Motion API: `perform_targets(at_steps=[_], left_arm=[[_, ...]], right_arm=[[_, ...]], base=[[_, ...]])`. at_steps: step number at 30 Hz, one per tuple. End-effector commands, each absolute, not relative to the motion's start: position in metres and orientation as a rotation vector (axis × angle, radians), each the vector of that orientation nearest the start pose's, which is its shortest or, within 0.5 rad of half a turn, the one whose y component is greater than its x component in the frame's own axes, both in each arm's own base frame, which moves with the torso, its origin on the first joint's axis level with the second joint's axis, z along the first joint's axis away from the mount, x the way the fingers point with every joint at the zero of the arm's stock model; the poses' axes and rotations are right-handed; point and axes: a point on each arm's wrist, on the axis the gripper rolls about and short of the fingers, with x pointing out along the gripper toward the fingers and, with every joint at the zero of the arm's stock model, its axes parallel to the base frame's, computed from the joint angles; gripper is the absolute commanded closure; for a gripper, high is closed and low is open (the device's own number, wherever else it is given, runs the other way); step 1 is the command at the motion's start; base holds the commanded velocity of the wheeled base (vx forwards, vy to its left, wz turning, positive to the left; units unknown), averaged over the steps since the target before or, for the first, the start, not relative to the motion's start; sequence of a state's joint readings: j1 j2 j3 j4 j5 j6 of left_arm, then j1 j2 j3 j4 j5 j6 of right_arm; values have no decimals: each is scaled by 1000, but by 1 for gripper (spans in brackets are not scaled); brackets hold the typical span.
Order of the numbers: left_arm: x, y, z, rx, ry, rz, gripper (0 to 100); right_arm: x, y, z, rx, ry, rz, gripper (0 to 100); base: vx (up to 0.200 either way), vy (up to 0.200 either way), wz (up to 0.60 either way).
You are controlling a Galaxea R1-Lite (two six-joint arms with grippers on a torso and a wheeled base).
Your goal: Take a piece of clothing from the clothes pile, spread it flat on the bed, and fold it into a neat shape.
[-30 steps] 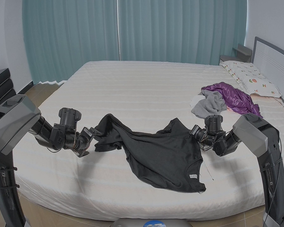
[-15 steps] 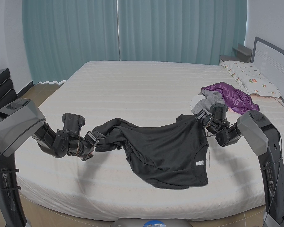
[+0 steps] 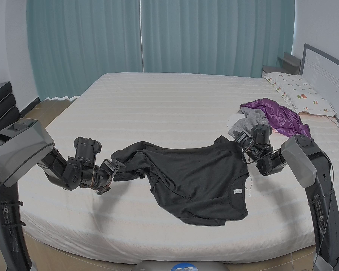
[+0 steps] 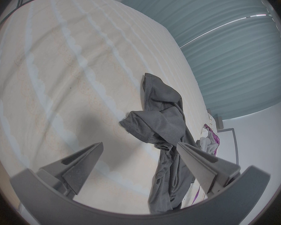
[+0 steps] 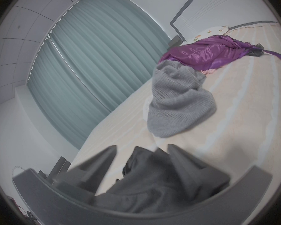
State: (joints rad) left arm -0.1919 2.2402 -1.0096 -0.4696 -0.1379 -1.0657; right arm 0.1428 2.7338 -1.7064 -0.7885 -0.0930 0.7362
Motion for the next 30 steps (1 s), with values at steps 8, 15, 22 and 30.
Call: perform_targets(at_steps=[8,15,22,30], left_arm=[[367,-74,27,-977,869,130,0],[357,-73,30,-970,850,113,0],[351,-72,30,-967,847,105,0],[348,-72,30,-966,851,107,0]], right_arm=[[465,67,17,716,353,60,0],[420,63,31,726,391,82,0],[373,63,39,746,444,119,0],[341,75,35,819,527,116,0]], base=[[0,0,0],[0,0,0],[0,0,0],[0,0,0]])
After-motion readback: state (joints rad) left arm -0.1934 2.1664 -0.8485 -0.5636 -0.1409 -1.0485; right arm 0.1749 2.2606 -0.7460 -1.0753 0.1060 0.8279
